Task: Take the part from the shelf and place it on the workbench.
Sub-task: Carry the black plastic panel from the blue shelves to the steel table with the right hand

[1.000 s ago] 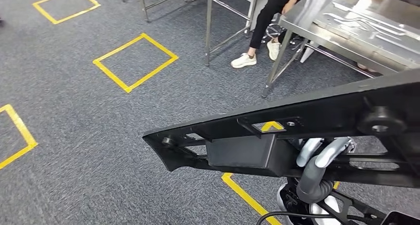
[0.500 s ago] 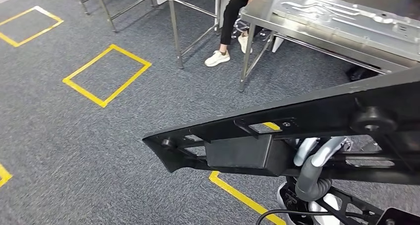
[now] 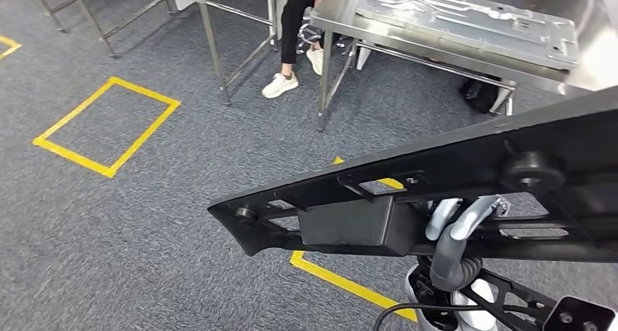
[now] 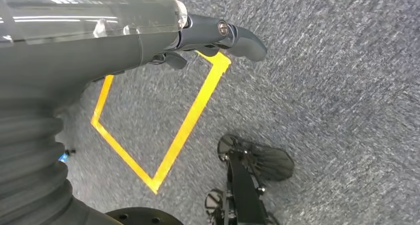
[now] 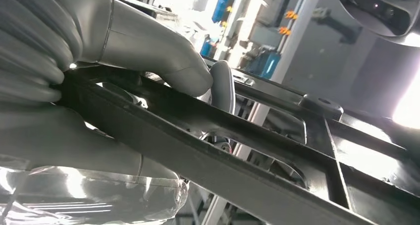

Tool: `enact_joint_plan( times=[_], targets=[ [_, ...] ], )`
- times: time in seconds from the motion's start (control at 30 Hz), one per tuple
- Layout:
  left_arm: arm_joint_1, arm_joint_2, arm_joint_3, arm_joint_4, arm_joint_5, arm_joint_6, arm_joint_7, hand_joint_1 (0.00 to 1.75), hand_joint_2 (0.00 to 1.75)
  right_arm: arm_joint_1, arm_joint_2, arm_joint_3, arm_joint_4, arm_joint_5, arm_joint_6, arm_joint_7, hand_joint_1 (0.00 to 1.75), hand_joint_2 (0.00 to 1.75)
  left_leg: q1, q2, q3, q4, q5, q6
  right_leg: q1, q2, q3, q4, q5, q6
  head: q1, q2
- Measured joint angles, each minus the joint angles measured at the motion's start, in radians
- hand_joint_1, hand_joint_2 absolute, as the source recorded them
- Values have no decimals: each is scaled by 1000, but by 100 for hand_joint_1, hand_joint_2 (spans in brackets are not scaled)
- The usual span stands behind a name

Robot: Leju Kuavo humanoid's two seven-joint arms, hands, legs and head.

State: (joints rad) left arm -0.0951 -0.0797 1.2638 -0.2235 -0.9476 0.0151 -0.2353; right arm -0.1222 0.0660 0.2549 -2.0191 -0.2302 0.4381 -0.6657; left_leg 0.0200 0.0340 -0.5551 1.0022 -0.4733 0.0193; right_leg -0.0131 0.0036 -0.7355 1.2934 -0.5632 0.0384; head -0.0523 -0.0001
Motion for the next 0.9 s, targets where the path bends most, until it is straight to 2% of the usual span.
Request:
enact_joint_plan(
  times=[0.03,0.1,0.13,0.17,0.23,0.27,0.3,0.33,0.4,0.43,0.47,0.5,0.53,0.57,0.6,0.63,0.67,0.7,0.77,0.83,0.9],
  targets=[
    [-1,0,0,0,-1,-1,-2,0,175,0,0,-1,1,0,1,0,175,175,0,10,4,0,-3,-2,0,-7,26,-52,32,-2,0,0],
    [-2,-1,0,0,-4,-2,-7,0,175,0,0,-4,2,1,2,0,175,175,-3,28,13,1,-10,-8,8,-46,104,-200,95,-14,0,0],
    [-2,-1,0,0,-4,-2,-8,0,175,-1,0,-5,1,1,3,0,175,175,-6,37,17,2,-14,-13,14,-62,131,-253,111,-22,0,0],
    [-2,-2,0,0,-4,-2,-9,0,175,-1,0,-6,1,2,3,0,175,175,-8,45,19,2,-17,-18,19,-72,142,-278,114,-29,0,0],
    [-3,-2,0,0,-4,-1,-9,0,175,1,0,-8,1,3,3,0,175,175,-10,64,25,-1,-21,-28,21,-54,140,-283,113,-38,0,0],
    [-5,-2,0,0,-4,-1,-9,0,175,2,0,-10,1,4,3,0,175,175,-9,62,28,1,-26,-33,18,-44,142,-287,115,-43,0,0],
    [-7,-1,0,0,-4,0,-9,0,175,2,1,-11,1,5,3,0,175,175,-8,47,25,14,-37,-38,15,-33,145,-292,117,-48,0,0],
    [-8,-1,0,0,-4,1,-8,0,175,2,2,-11,1,6,4,0,175,175,-7,26,12,47,-59,-41,11,-24,149,-297,119,-53,0,0],
    [-6,0,0,0,-4,2,-7,0,175,2,5,-12,2,9,4,0,175,175,-4,-14,-47,173,-122,-44,8,-6,152,-300,119,-60,0,0],
    [-3,0,0,0,-3,3,-7,0,175,3,6,-12,3,11,4,0,175,175,-4,-20,-83,242,-147,-46,9,6,153,-299,119,-61,0,0],
    [0,0,0,0,-3,4,-6,0,175,4,7,-12,5,13,4,0,175,175,-4,-23,-111,290,-156,-47,9,19,153,-298,118,-62,0,0],
    [1,0,0,0,-2,4,-6,0,175,4,7,-12,7,15,3,0,175,175,-4,-25,-123,301,-143,-48,9,32,155,-297,117,-61,0,0],
    [1,1,0,0,-2,4,-5,0,175,4,8,-12,9,17,3,0,175,175,-3,-26,-115,271,-111,-49,9,44,157,-295,115,-60,0,0],
    [1,2,0,0,-1,4,-5,0,175,4,8,-12,10,18,3,0,175,175,-1,-30,-92,210,-67,-49,8,56,159,-293,113,-57,0,0],
    [0,2,0,0,0,4,-5,0,175,4,9,-12,11,19,3,0,175,175,2,-46,-64,139,-31,-47,8,67,161,-289,110,-53,0,0],
    [-2,2,0,0,1,3,-5,0,175,3,11,-12,12,19,2,0,175,175,4,-62,-38,79,-9,-45,8,78,159,-284,106,-48,0,0],
    [-2,2,0,0,2,3,-6,0,175,3,14,-12,13,20,2,0,175,175,5,-76,-22,40,1,-41,8,87,156,-279,105,-43,0,0],
    [-2,3,0,0,2,3,-6,0,175,2,16,-12,14,20,2,0,175,175,4,-84,-15,25,-1,-36,7,96,152,-277,104,-36,0,0],
    [-4,2,0,0,3,2,-7,0,175,3,19,-12,16,21,2,0,175,175,2,-72,-14,20,0,-22,5,104,146,-278,106,-23,0,0],
    [-7,1,0,0,4,2,-7,0,175,2,19,-12,16,21,3,0,175,175,4,-55,-11,13,4,-7,5,67,131,-246,86,-13,0,0],
    [-7,1,0,0,5,2,-7,0,175,1,21,-12,17,21,3,0,175,175,2,-36,-9,9,4,2,5,18,78,-137,30,-6,0,0]
  ],
)
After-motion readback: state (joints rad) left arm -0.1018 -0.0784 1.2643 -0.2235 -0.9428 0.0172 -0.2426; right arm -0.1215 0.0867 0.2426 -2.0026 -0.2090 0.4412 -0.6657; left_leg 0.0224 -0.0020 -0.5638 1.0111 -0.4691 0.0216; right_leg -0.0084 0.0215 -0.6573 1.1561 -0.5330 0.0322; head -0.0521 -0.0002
